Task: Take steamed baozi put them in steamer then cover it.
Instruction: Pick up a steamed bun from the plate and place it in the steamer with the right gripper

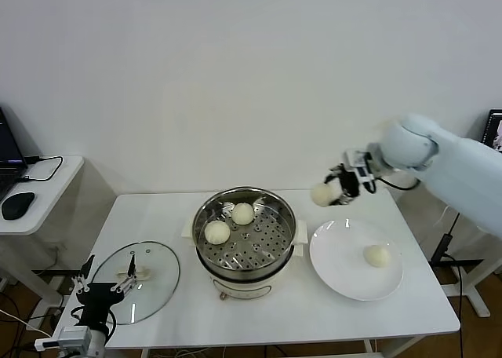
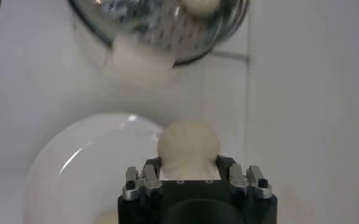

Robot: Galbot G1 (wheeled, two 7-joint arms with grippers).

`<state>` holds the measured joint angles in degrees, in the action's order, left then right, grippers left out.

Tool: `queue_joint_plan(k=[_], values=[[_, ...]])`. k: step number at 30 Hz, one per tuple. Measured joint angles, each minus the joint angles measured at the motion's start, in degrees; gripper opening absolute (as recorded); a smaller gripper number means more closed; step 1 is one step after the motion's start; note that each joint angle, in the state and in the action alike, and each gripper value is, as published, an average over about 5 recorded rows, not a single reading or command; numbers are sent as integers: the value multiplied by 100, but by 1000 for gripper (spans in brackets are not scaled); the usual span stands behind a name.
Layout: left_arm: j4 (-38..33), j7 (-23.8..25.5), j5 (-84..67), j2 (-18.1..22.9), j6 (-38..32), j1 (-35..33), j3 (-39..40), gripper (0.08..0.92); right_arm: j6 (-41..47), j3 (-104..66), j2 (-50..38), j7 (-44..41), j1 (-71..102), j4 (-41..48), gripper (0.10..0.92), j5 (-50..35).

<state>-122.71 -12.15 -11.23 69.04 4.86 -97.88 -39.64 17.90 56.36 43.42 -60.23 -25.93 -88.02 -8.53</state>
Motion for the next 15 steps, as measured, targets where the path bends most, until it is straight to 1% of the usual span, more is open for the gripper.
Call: queue_joint_plan(k=[8, 15], values=[[-16, -14, -4, 42, -21, -66, -108, 823, -365, 637, 934, 137, -313, -22, 584, -170], [-23, -25, -4, 79, -39, -93, -186, 823, -956, 1107, 1569, 109, -462, 85, 585, 14]])
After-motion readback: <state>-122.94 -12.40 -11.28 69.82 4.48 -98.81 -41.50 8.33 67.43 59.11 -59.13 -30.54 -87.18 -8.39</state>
